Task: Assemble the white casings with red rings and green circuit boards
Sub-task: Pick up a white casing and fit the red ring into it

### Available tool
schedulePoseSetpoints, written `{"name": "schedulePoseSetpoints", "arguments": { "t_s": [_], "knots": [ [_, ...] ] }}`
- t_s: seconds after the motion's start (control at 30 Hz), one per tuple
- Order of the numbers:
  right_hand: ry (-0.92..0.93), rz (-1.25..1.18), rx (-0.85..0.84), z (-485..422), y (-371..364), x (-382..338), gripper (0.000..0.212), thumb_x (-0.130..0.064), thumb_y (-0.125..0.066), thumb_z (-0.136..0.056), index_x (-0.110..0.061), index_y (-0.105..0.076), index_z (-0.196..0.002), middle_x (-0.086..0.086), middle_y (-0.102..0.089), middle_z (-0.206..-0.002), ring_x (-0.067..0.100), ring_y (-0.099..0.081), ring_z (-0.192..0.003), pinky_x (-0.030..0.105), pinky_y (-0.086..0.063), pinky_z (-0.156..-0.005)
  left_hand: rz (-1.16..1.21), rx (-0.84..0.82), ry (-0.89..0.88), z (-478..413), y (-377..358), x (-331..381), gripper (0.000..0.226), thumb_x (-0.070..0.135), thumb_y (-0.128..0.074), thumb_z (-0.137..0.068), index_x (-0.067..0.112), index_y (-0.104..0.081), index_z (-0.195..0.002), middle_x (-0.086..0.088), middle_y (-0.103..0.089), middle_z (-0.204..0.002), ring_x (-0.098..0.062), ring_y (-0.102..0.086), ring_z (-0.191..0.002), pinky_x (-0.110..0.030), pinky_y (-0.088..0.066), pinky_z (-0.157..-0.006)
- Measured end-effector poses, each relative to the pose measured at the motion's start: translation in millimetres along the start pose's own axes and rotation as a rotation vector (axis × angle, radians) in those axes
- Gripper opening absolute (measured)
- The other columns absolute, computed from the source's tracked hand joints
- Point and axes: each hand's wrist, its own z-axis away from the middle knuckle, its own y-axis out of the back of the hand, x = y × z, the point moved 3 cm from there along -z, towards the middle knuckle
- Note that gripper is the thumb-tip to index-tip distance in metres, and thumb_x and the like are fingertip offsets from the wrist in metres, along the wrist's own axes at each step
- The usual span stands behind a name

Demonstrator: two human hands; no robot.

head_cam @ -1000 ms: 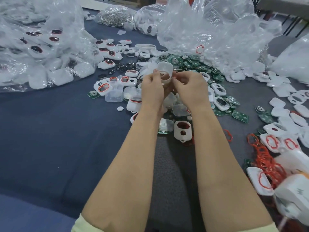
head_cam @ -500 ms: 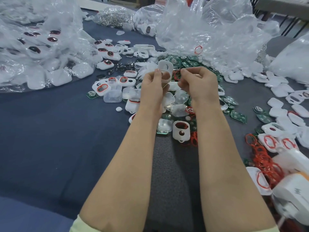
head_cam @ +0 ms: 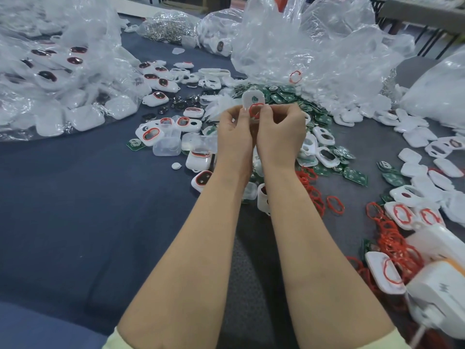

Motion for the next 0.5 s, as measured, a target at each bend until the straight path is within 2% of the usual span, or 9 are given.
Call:
{"name": "schedulePoseSetpoints", "arguments": {
  "t_s": [0.07,0.2,0.4,0.5],
  "knots": [
    [-0.002,0.003,0.013,0.5,-0.8,1.4,0.006,-0.014,-0.059,-0.09,-0.012,-0.056,-0.085,-0.003,-0.058,-0.079,0.011,-0.055,-0.076,0.009,-0.037,-0.065,-0.061,0.02,-0.007,-0.1,-0.1,-1.3,0.011,0.013,-0.042,-0.102,0.008,-0.049,-0.109,-0.011,-0.06,-0.094,-0.021,-0.058,-0.085,-0.036,-0.05,-0.082],
    [-0.009,-0.007,0.014,1.8,-2.3,3.9,0.006,-0.014,-0.058,-0.091,-0.009,-0.059,-0.089,-0.004,-0.057,-0.079,0.011,-0.054,-0.077,0.012,-0.037,-0.068,-0.125,0.073,-0.032,-1.8,1.7,-1.5,0.015,0.016,-0.041,-0.103,0.007,-0.05,-0.112,-0.013,-0.061,-0.097,-0.021,-0.059,-0.084,-0.04,-0.051,-0.087],
    [0.008,0.009,0.006,2.5,-2.7,4.6,0.01,-0.013,-0.058,-0.09,-0.004,-0.062,-0.092,-0.003,-0.058,-0.081,0.012,-0.055,-0.078,0.02,-0.042,-0.075,-0.191,0.045,-0.074,-1.5,2.4,-2.9,0.01,0.018,-0.042,-0.102,0.012,-0.049,-0.107,-0.002,-0.062,-0.088,-0.015,-0.061,-0.082,-0.03,-0.052,-0.079],
    [0.012,0.01,0.009,1.9,-2.5,5.7,0.01,-0.012,-0.057,-0.091,-0.003,-0.061,-0.092,-0.001,-0.058,-0.081,0.012,-0.054,-0.078,0.015,-0.039,-0.07,-0.182,0.027,-0.071,-1.7,2.2,-3.6,0.007,0.017,-0.044,-0.102,0.013,-0.05,-0.103,-0.003,-0.062,-0.089,-0.016,-0.061,-0.082,-0.031,-0.052,-0.08]
  ]
}}
